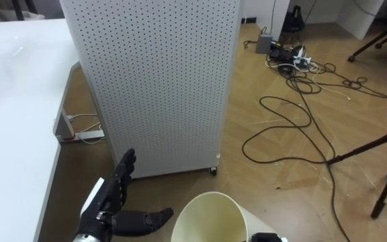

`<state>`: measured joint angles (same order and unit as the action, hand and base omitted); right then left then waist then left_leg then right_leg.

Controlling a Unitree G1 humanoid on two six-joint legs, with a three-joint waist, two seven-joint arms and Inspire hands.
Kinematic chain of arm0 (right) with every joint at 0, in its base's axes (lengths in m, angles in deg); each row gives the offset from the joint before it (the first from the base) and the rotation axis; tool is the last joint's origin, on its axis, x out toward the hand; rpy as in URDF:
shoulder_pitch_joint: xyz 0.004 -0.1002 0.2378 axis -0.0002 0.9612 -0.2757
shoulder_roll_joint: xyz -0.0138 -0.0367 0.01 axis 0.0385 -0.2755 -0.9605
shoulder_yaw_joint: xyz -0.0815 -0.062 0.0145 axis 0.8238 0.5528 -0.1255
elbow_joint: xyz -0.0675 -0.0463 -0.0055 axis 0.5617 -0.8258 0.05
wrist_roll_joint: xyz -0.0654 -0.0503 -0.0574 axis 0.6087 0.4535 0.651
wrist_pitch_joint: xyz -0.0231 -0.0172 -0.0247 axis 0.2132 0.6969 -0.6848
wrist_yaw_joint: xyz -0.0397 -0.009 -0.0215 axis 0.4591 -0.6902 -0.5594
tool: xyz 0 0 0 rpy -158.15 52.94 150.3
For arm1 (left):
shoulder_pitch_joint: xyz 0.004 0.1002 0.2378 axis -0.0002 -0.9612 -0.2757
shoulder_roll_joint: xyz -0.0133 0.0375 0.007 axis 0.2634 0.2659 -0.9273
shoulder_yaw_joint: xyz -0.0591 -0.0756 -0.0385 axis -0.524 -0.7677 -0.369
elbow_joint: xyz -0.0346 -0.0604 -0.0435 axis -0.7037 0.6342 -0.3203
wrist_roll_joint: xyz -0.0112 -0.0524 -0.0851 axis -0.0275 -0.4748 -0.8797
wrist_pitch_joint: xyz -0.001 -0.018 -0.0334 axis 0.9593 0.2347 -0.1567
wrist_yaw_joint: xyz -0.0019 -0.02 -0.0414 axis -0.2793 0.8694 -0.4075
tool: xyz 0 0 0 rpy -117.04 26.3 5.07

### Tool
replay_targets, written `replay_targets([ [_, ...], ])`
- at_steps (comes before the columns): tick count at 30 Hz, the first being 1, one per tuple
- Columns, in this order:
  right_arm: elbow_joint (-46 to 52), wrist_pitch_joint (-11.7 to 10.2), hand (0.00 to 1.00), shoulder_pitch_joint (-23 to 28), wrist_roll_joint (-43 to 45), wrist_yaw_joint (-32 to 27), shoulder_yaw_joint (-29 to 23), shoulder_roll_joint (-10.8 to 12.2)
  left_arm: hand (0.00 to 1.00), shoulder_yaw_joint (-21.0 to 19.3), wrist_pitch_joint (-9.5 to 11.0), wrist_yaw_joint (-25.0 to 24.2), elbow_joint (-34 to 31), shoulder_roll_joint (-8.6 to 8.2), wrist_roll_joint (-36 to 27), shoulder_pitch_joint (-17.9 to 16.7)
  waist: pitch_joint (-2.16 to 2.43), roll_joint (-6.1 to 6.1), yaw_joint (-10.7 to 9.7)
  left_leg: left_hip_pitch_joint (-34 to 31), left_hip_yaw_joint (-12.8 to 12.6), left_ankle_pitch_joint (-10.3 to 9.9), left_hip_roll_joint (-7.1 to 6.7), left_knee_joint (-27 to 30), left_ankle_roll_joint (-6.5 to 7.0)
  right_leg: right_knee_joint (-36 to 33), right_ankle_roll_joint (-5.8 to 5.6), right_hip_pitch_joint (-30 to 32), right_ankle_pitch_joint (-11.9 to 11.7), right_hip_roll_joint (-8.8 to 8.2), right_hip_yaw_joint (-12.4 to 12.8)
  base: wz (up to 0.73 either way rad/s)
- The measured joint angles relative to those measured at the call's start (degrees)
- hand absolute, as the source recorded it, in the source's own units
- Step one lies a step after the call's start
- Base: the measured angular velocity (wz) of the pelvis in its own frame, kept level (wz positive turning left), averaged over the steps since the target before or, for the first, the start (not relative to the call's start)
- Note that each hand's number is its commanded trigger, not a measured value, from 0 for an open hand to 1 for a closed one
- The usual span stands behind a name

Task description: Pick garbage

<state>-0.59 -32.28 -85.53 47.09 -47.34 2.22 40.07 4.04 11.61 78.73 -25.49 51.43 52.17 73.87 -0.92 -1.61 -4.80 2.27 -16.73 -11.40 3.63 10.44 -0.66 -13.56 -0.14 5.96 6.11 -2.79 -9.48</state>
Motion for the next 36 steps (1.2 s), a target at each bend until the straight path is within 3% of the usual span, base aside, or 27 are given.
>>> replay_targets([
  [9,-1.8,0.2,1.00,1.3,-1.8,1.0,-0.9,0.1,0.00,0.2,-0.6,-0.1,12.4,0.08,0.0,0.2,-0.16,-0.08,-1.6,1.2,-0.6,-0.1,-0.13,-0.7,0.05,0.0,-0.06,-0.7,0.1,-0.09,0.1,-0.02],
  [15,-3.5,0.2,1.00,1.2,-2.0,2.6,-1.8,0.3,0.00,0.2,-0.5,-0.2,15.8,0.15,0.0,0.3,-0.17,0.03,-1.4,1.2,-0.7,-0.4,-0.19,-0.8,0.36,-0.1,-0.20,-0.6,0.0,-0.15,0.0,0.00],
  [21,-5.5,0.2,1.00,1.0,-2.5,3.0,-2.6,0.4,0.00,-0.2,-0.6,-0.6,22.8,0.53,0.1,0.3,0.02,1.00,-1.1,0.6,-1.1,-0.6,-0.19,-0.9,0.36,-0.5,-0.21,0.4,0.0,-0.22,-0.1,-0.02],
  [26,-7.9,0.2,1.00,0.8,-1.1,3.9,-3.4,1.1,0.00,-2.8,-0.6,-0.7,27.9,0.45,0.4,0.3,0.05,1.04,-1.1,0.3,-2.2,-0.6,-0.30,-0.7,0.37,-1.2,-0.21,1.3,0.0,-0.38,0.0,-0.10],
  [36,-13.1,0.2,1.00,0.6,-0.4,7.1,-4.4,1.3,0.00,-4.6,-0.5,-1.2,39.8,-0.90,3.6,0.0,0.05,0.93,-1.0,1.0,-3.7,-0.6,-0.33,-1.2,0.50,-2.1,-0.10,1.6,0.1,-0.40,0.0,-0.07],
])
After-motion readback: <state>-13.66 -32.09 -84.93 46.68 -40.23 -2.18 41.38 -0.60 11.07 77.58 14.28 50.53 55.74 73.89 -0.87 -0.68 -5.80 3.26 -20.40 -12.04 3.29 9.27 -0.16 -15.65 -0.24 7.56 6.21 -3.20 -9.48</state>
